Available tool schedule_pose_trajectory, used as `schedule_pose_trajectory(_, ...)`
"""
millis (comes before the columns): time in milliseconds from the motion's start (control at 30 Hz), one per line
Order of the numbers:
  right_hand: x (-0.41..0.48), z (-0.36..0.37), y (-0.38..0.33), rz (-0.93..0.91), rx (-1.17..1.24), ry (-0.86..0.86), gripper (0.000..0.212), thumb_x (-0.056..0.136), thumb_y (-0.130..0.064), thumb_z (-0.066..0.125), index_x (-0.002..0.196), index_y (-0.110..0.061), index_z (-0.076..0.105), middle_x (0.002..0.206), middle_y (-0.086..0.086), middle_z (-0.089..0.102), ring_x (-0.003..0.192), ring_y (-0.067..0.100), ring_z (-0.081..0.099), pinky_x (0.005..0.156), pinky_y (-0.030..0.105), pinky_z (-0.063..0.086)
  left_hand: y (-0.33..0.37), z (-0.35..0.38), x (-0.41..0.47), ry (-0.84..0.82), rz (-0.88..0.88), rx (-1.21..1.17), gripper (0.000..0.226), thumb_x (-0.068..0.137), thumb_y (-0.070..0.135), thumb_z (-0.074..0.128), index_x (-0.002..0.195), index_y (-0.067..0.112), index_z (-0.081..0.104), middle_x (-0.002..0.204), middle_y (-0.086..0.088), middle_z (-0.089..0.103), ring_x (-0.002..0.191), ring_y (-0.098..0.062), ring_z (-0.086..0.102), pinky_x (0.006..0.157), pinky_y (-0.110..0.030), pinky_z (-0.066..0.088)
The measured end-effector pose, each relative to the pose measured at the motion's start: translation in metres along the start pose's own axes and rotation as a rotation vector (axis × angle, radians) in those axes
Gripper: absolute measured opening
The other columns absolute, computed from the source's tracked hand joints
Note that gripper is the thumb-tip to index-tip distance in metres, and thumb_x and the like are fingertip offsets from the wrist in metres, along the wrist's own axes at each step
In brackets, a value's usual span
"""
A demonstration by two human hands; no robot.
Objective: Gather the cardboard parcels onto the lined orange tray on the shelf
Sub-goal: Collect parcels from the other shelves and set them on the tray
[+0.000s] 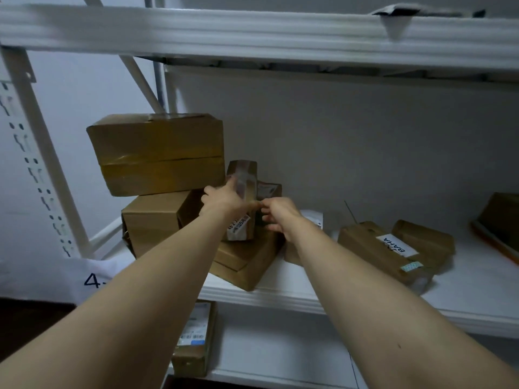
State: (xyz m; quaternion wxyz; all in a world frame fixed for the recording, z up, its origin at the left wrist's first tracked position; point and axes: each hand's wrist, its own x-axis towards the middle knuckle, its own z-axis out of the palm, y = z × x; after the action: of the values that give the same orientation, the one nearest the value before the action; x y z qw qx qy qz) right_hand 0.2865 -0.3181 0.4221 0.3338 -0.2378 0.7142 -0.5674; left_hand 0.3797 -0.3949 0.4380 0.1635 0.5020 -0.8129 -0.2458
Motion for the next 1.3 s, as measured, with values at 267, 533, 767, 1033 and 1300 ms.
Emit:
schedule_pose_trajectory(267, 0.008, 0.017, 0.004, 0.031, 0.062, 0.002, 0.036, 0.1, -0.023, 0.047, 0.132, -0.006, 0.053, 0.11, 0.007, 0.057, 0.105, 0.024, 0.056, 0.084, 0.035, 0.049, -0.012, 0.008, 0.015, -0.05, 0.056, -0.086, 0.082, 0.077, 0.057, 0.064, 0.146, 0.037, 0.026, 0.139, -0.016, 0.04, 0.123, -0.036, 0.045, 0.098, -0.041, 0.047)
schedule_pose_trajectory(533, -0.003, 0.008, 0.008, 0.046, 0.183, 0.039, 0.052, 0.095, -0.036, 0.055, 0.14, -0.013, 0.043, 0.138, 0.01, 0.051, 0.125, 0.03, 0.05, 0.096, 0.044, 0.046, -0.015, -0.007, -0.006, -0.061, 0.012, -0.735, 0.074, 0.086, 0.04, 0.059, 0.15, 0.031, 0.024, 0.132, -0.01, 0.054, 0.111, -0.031, 0.058, 0.096, -0.047, 0.051)
schedule_pose_trajectory(767, -0.032, -0.021, 0.008, 0.077, 0.314, -0.12, 0.055, 0.079, -0.057, 0.065, 0.122, -0.024, 0.055, 0.119, 0.009, 0.065, 0.112, 0.031, 0.06, 0.099, 0.048, 0.045, 0.009, -0.01, -0.051, -0.186, -0.068, -1.02, 0.052, 0.087, 0.033, 0.051, 0.137, 0.023, 0.038, 0.112, -0.013, 0.062, 0.101, -0.031, 0.059, 0.09, -0.044, 0.049)
schedule_pose_trajectory(1033, -0.071, -0.058, 0.02, -0.008, 0.299, -0.123, 0.037, 0.077, -0.021, 0.076, 0.11, -0.015, 0.059, 0.095, 0.008, 0.069, 0.082, 0.021, 0.067, 0.071, 0.038, 0.056, 0.023, -0.003, -0.102, -0.112, -0.195, -0.885, 0.019, 0.084, 0.017, 0.047, 0.099, 0.008, 0.054, 0.09, -0.012, 0.054, 0.077, -0.022, 0.05, 0.071, -0.031, 0.038)
schedule_pose_trajectory(1300, -0.088, -0.077, 0.044, -0.232, -0.111, 0.033, 0.058, 0.054, -0.027, 0.088, 0.105, -0.016, 0.064, 0.109, 0.003, 0.068, 0.096, 0.017, 0.065, 0.09, 0.035, 0.054, 0.046, 0.004, -0.139, -0.071, -0.145, -0.788, 0.067, 0.084, 0.039, 0.067, 0.136, 0.005, 0.042, 0.128, -0.011, 0.055, 0.101, -0.027, 0.053, 0.071, -0.033, 0.039)
